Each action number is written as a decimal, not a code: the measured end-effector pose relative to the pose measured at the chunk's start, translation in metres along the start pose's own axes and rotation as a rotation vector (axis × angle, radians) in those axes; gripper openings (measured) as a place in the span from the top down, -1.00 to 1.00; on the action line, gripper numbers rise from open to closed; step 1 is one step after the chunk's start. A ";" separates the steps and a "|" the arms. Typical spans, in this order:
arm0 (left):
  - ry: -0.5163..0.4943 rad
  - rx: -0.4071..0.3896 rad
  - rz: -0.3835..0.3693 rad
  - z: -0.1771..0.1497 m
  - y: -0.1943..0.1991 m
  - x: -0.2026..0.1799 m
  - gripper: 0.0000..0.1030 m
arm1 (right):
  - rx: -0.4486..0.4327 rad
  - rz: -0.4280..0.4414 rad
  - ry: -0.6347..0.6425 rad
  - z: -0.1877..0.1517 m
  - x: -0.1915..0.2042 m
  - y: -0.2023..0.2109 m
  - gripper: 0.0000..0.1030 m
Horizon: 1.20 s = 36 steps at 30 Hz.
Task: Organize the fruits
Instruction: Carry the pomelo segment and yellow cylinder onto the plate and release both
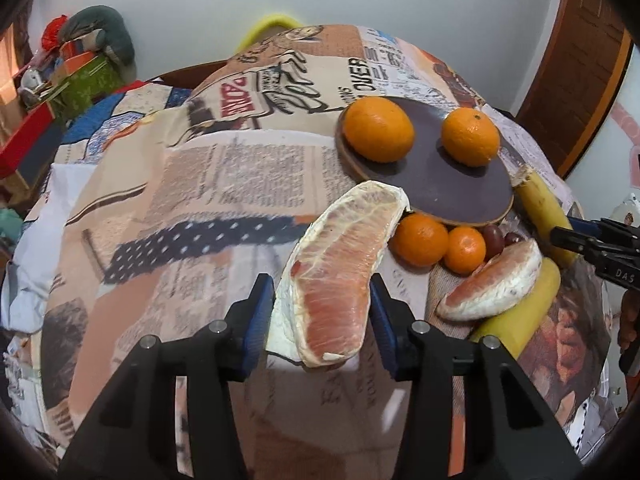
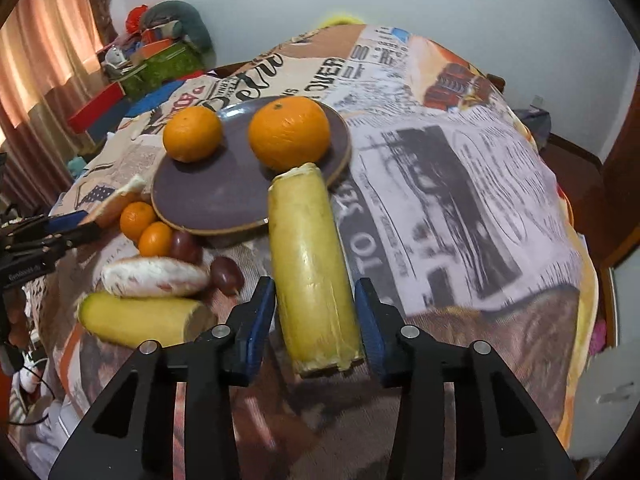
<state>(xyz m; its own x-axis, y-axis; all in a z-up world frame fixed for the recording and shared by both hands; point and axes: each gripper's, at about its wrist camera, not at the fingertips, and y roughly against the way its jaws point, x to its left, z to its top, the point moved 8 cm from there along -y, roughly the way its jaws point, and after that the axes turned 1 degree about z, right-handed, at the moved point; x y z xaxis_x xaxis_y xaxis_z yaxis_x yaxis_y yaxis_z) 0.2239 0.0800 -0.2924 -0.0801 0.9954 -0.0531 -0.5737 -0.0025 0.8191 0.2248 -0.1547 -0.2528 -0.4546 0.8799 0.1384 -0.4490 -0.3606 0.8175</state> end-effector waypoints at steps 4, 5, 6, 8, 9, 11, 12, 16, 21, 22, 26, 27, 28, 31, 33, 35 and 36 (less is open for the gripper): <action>-0.029 0.024 0.008 -0.015 0.008 -0.002 0.08 | 0.016 0.007 -0.008 -0.012 -0.001 0.004 0.28; -0.036 0.033 0.005 -0.019 0.009 -0.004 0.08 | 0.019 0.006 -0.007 -0.015 0.000 0.007 0.28; -0.049 0.048 0.006 -0.024 0.010 -0.006 0.06 | 0.023 0.009 -0.008 -0.018 0.002 0.009 0.29; -0.066 0.058 0.013 -0.028 0.009 -0.009 -0.03 | 0.031 0.016 -0.003 -0.021 0.004 0.011 0.30; -0.075 0.065 0.002 -0.029 0.008 -0.011 -0.11 | 0.039 0.014 0.001 -0.022 0.005 0.011 0.30; -0.073 0.074 -0.016 -0.028 0.007 -0.013 -0.18 | 0.049 0.003 0.019 -0.023 0.007 0.011 0.29; -0.071 0.078 -0.020 -0.027 0.005 -0.013 -0.18 | 0.048 0.002 0.023 -0.022 0.008 0.010 0.29; -0.078 0.091 -0.040 -0.014 -0.005 -0.014 -0.18 | 0.044 0.012 0.026 -0.016 0.006 0.005 0.29; -0.093 0.100 -0.047 -0.002 -0.020 -0.015 -0.18 | 0.040 0.037 0.002 -0.005 0.004 -0.010 0.29; -0.100 0.095 -0.043 0.002 -0.022 -0.016 -0.18 | 0.039 0.038 0.000 -0.003 0.004 -0.013 0.29; -0.118 0.078 -0.036 0.009 -0.028 -0.019 -0.17 | 0.026 0.045 -0.004 0.003 0.005 -0.020 0.30; -0.123 0.070 -0.033 0.010 -0.029 -0.019 -0.12 | 0.021 0.047 -0.007 0.004 0.006 -0.020 0.31; -0.126 0.060 -0.027 0.011 -0.029 -0.019 -0.06 | 0.016 0.053 -0.013 0.005 0.005 -0.020 0.31; -0.126 0.052 -0.021 0.013 -0.028 -0.018 -0.04 | 0.003 0.061 -0.032 0.004 0.004 -0.017 0.31; -0.121 0.051 -0.023 0.014 -0.027 -0.017 -0.03 | -0.007 0.062 -0.042 0.005 0.004 -0.014 0.31; -0.108 0.039 -0.018 0.017 -0.022 -0.016 -0.02 | -0.026 0.067 -0.054 0.008 0.003 -0.009 0.31; -0.103 0.028 -0.017 0.019 -0.018 -0.015 -0.02 | -0.038 0.069 -0.058 0.011 0.003 -0.006 0.31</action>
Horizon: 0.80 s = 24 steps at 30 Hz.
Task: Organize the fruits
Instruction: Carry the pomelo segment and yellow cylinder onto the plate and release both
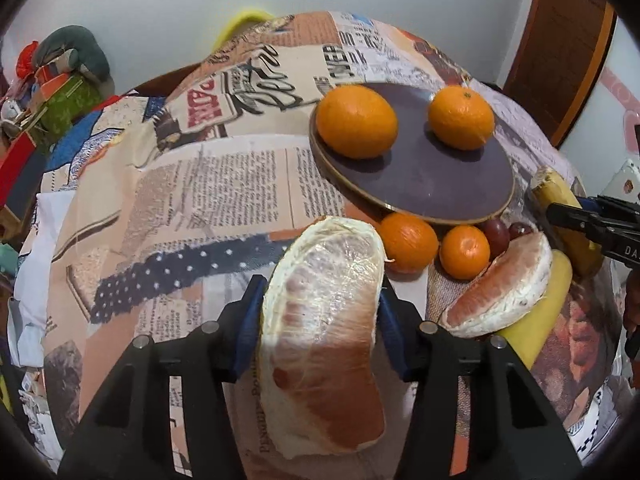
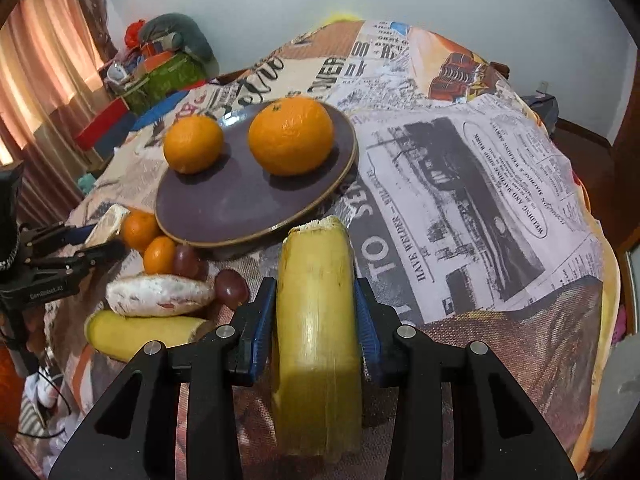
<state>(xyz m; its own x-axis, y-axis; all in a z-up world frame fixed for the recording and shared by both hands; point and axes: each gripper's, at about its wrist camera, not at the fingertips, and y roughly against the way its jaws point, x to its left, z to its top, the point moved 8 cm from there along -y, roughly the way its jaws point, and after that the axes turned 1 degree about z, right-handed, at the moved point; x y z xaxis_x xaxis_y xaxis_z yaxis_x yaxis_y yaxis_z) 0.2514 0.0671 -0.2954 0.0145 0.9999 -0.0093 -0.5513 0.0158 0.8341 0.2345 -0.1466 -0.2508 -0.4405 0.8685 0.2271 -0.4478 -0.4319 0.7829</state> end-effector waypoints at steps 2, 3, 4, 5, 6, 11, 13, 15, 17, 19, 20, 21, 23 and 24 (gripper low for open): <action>0.008 -0.017 0.003 0.004 0.006 0.002 -0.01 | -0.028 0.001 -0.003 0.006 0.001 0.008 0.31; 0.014 -0.033 0.006 0.008 0.011 0.003 -0.01 | -0.042 0.001 -0.004 0.008 0.002 0.012 0.31; 0.017 -0.045 0.007 0.011 0.015 0.004 -0.01 | -0.061 0.003 -0.003 0.012 0.003 0.018 0.31; 0.020 -0.057 0.009 0.013 0.019 0.004 0.00 | -0.075 0.004 -0.002 0.015 0.004 0.021 0.31; 0.023 -0.071 0.011 0.017 0.024 0.004 0.00 | -0.090 0.007 0.001 0.019 0.005 0.025 0.32; 0.032 -0.141 0.006 0.038 0.043 0.001 0.01 | -0.159 0.014 0.013 0.035 0.012 0.043 0.32; 0.029 -0.165 0.003 0.048 0.047 -0.003 0.01 | -0.175 0.020 0.017 0.043 0.015 0.045 0.32; 0.028 -0.181 -0.005 0.055 0.050 -0.007 0.01 | -0.183 0.022 0.019 0.048 0.015 0.044 0.32; 0.027 -0.195 -0.022 0.063 0.051 -0.013 0.01 | -0.190 0.026 0.017 0.053 0.017 0.042 0.32; 0.018 -0.204 -0.028 0.069 0.051 -0.019 0.01 | -0.192 0.037 0.017 0.055 0.020 0.040 0.32; 0.013 -0.207 -0.030 0.071 0.050 -0.021 0.01 | -0.192 0.043 0.020 0.058 0.023 0.037 0.32; 0.008 -0.209 -0.033 0.073 0.049 -0.023 0.01 | -0.192 0.045 0.023 0.059 0.024 0.036 0.32; 0.001 -0.207 -0.044 0.078 0.044 -0.029 0.01 | -0.189 0.051 0.033 0.062 0.029 0.030 0.32; 0.000 -0.206 -0.047 0.079 0.042 -0.031 0.01 | -0.186 0.054 0.039 0.063 0.031 0.028 0.32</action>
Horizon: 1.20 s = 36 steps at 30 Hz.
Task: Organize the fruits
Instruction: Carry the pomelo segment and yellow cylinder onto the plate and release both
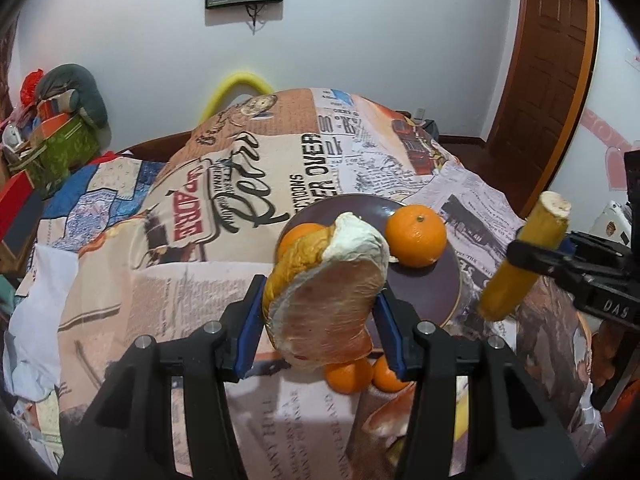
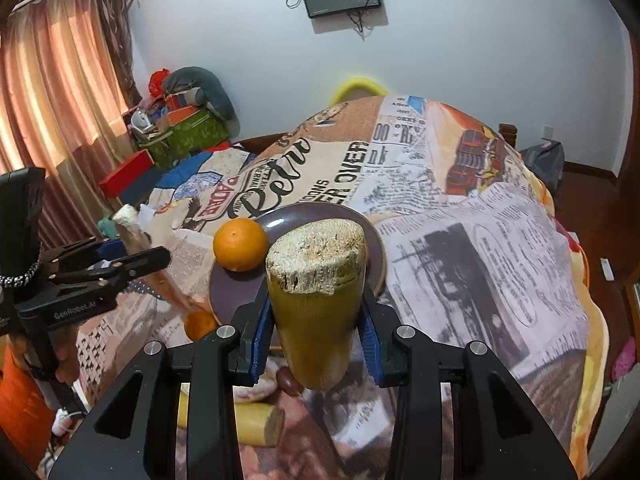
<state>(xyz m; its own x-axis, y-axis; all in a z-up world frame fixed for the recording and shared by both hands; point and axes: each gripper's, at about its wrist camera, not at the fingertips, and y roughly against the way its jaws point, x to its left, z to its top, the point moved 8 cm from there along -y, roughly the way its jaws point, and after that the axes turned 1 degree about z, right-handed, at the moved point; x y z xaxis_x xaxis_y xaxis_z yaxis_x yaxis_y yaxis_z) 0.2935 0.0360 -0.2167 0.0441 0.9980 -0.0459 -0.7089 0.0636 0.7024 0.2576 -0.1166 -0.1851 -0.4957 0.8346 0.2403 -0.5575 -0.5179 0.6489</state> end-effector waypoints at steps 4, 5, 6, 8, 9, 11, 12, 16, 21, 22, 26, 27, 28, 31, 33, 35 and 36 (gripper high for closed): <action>0.000 0.005 -0.016 0.004 -0.011 -0.005 0.01 | 0.012 0.024 0.023 0.006 0.011 -0.016 0.32; 0.001 0.006 -0.019 0.005 -0.014 -0.006 0.01 | 0.014 0.028 0.028 0.008 0.013 -0.020 0.32; 0.003 0.007 -0.022 0.006 -0.017 -0.006 0.01 | 0.018 0.032 0.033 0.009 0.015 -0.024 0.32; 0.008 0.011 -0.029 0.008 -0.022 -0.006 0.01 | 0.026 0.042 0.043 0.011 0.020 -0.033 0.32; 0.012 0.012 -0.032 0.008 -0.025 -0.005 0.01 | 0.030 0.046 0.046 0.011 0.021 -0.036 0.32; 0.021 0.012 -0.037 0.009 -0.029 -0.002 0.01 | 0.045 0.059 0.053 0.011 0.024 -0.044 0.32; 0.027 0.010 -0.042 0.010 -0.032 -0.001 0.01 | 0.051 0.064 0.057 0.010 0.026 -0.048 0.32; 0.042 0.007 -0.061 0.013 -0.037 0.001 0.01 | 0.076 0.073 0.081 0.009 0.031 -0.061 0.32; 0.043 0.006 -0.070 0.014 -0.045 0.003 0.01 | 0.081 0.081 0.072 0.012 0.027 -0.073 0.31; 0.046 0.007 -0.071 0.014 -0.046 0.004 0.01 | 0.084 0.084 0.067 0.013 0.027 -0.075 0.31; 0.056 0.013 -0.074 0.015 -0.052 0.006 0.01 | 0.079 0.073 0.056 0.018 0.024 -0.078 0.29; 0.056 0.013 -0.075 0.015 -0.053 0.006 0.01 | 0.079 0.066 0.060 0.019 0.023 -0.078 0.28; 0.056 0.013 -0.075 0.015 -0.053 0.006 0.01 | 0.075 0.063 0.061 0.020 0.023 -0.078 0.28; 0.050 0.014 -0.070 0.016 -0.055 0.004 0.01 | 0.058 0.076 0.059 0.023 0.024 -0.073 0.20; 0.048 0.015 -0.067 0.017 -0.057 0.003 0.01 | 0.053 0.073 0.071 0.024 0.024 -0.071 0.19; 0.046 0.019 -0.065 0.019 -0.059 0.002 0.01 | 0.046 0.063 0.080 0.024 0.025 -0.068 0.19; 0.047 0.021 -0.065 0.020 -0.061 0.002 0.01 | 0.045 0.060 0.078 0.024 0.023 -0.068 0.19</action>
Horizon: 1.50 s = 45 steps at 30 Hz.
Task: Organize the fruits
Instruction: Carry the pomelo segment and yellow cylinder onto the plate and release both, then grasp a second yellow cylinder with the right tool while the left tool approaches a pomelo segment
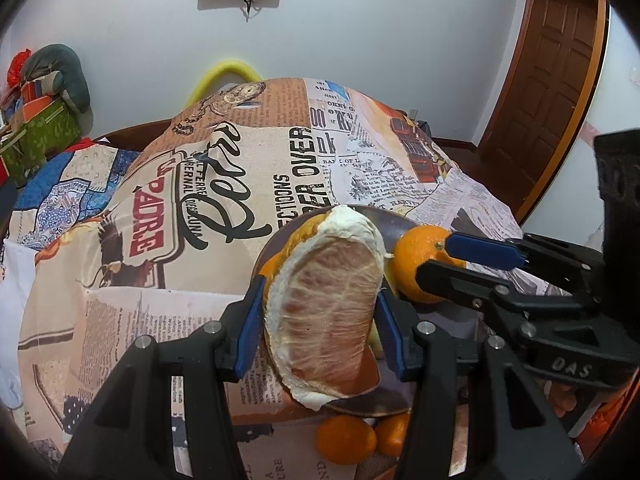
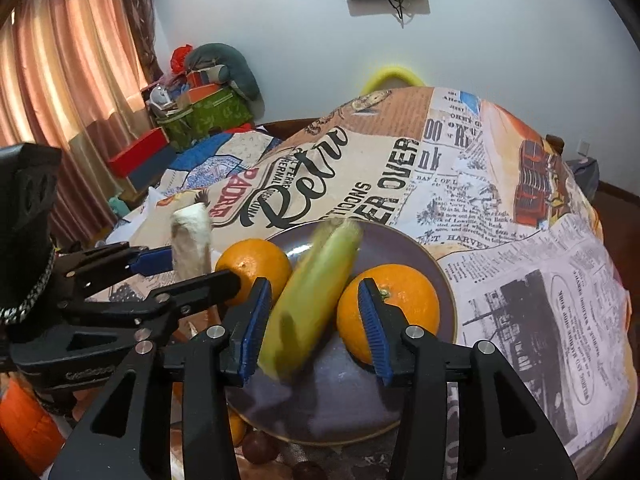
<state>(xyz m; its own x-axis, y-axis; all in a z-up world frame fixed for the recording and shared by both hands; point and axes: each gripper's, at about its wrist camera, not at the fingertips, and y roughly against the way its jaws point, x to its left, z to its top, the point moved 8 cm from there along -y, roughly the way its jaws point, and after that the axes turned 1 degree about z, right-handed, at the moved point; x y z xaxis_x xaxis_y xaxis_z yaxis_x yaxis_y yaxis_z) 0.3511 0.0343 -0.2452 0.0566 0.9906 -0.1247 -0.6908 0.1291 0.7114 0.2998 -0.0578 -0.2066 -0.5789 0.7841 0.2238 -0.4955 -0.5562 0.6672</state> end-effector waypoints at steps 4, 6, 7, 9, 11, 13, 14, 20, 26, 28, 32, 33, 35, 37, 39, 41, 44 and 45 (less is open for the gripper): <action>-0.003 0.006 0.011 0.007 -0.006 -0.003 0.01 | 0.003 -0.003 -0.021 -0.006 -0.007 0.006 0.19; -0.006 0.016 0.016 0.009 -0.010 -0.005 0.01 | 0.004 -0.010 -0.033 -0.009 -0.011 0.011 0.18; -0.005 0.025 0.019 0.010 -0.012 -0.006 0.00 | 0.005 -0.012 -0.036 -0.010 -0.012 0.012 0.17; -0.002 0.036 0.023 0.010 -0.014 -0.008 -0.06 | 0.007 -0.018 -0.040 -0.014 -0.014 0.016 0.09; 0.004 0.037 0.015 0.010 -0.012 -0.010 -0.21 | 0.006 -0.030 -0.036 -0.017 -0.016 0.020 0.05; 0.006 0.021 0.015 0.011 -0.006 -0.012 -0.24 | 0.007 -0.040 -0.031 -0.019 -0.016 0.025 0.03; 0.002 0.018 0.017 0.011 -0.003 -0.013 -0.24 | 0.008 -0.042 -0.030 -0.020 -0.016 0.026 0.02; -0.033 0.018 0.036 0.003 0.021 -0.015 -0.24 | 0.003 -0.055 -0.022 -0.028 -0.010 0.044 -0.03; -0.057 0.029 0.068 -0.017 0.049 -0.012 -0.24 | -0.002 -0.067 -0.015 -0.041 -0.001 0.067 -0.18; -0.063 0.037 0.077 -0.026 0.058 -0.010 -0.25 | 0.000 -0.072 -0.011 -0.046 0.003 0.073 -0.18; -0.076 0.056 0.098 -0.048 0.077 -0.006 -0.25 | 0.007 -0.083 0.000 -0.060 0.012 0.086 -0.28; -0.078 0.060 0.101 -0.052 0.080 -0.005 -0.25 | 0.007 -0.085 0.002 -0.064 0.015 0.088 -0.33; -0.079 0.077 0.110 -0.065 0.085 -0.002 -0.26 | 0.012 -0.090 0.005 -0.070 0.018 0.091 -0.36; -0.080 0.091 0.116 -0.076 0.088 -0.001 -0.26 | 0.021 -0.091 0.003 -0.077 0.022 0.092 -0.36; -0.075 0.109 0.121 -0.088 0.088 0.001 -0.27 | 0.036 -0.087 -0.008 -0.085 0.024 0.092 -0.38; -0.071 0.135 0.116 -0.101 0.086 0.002 -0.27 | 0.055 -0.080 -0.021 -0.093 0.026 0.090 -0.42; -0.072 0.177 0.116 -0.120 0.079 0.002 -0.27 | 0.083 -0.082 -0.022 -0.105 0.029 0.087 -0.45; -0.073 0.187 0.115 -0.126 0.076 0.002 -0.27 | 0.092 -0.084 -0.020 -0.109 0.031 0.086 -0.45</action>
<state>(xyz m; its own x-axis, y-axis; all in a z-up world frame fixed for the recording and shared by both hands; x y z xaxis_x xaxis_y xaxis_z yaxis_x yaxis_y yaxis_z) 0.2080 0.0403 -0.2779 0.0419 0.9991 0.0097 -0.5504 0.0150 0.8348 0.1682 -0.1117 -0.2199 -0.5243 0.8329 0.1774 -0.4797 -0.4610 0.7466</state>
